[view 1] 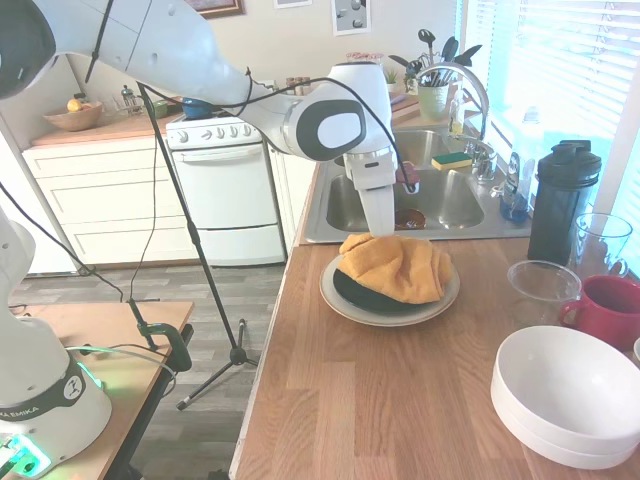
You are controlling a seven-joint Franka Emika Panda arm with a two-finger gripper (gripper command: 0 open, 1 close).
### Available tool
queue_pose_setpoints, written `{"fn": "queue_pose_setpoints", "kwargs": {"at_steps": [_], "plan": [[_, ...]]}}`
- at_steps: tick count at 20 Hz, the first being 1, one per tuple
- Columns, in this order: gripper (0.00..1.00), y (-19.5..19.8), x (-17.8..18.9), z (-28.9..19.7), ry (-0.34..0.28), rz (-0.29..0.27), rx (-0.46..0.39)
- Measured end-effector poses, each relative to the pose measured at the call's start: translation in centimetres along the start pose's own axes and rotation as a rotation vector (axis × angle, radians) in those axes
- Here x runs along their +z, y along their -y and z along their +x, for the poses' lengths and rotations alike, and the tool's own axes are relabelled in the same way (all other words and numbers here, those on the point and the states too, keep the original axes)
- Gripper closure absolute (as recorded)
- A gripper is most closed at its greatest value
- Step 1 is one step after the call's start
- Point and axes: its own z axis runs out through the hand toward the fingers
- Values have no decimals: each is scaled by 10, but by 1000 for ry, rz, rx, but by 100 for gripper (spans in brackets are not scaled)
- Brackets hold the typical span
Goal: Wipe the blue plate in clockwise motion
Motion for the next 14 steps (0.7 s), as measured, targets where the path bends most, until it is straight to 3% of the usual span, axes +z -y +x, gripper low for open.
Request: {"fn": "queue_pose_setpoints", "kwargs": {"at_steps": [7,14], "plan": [[100,-13,14,45,-18,-25,60],[100,-45,18,59,-19,-42,49]]}}
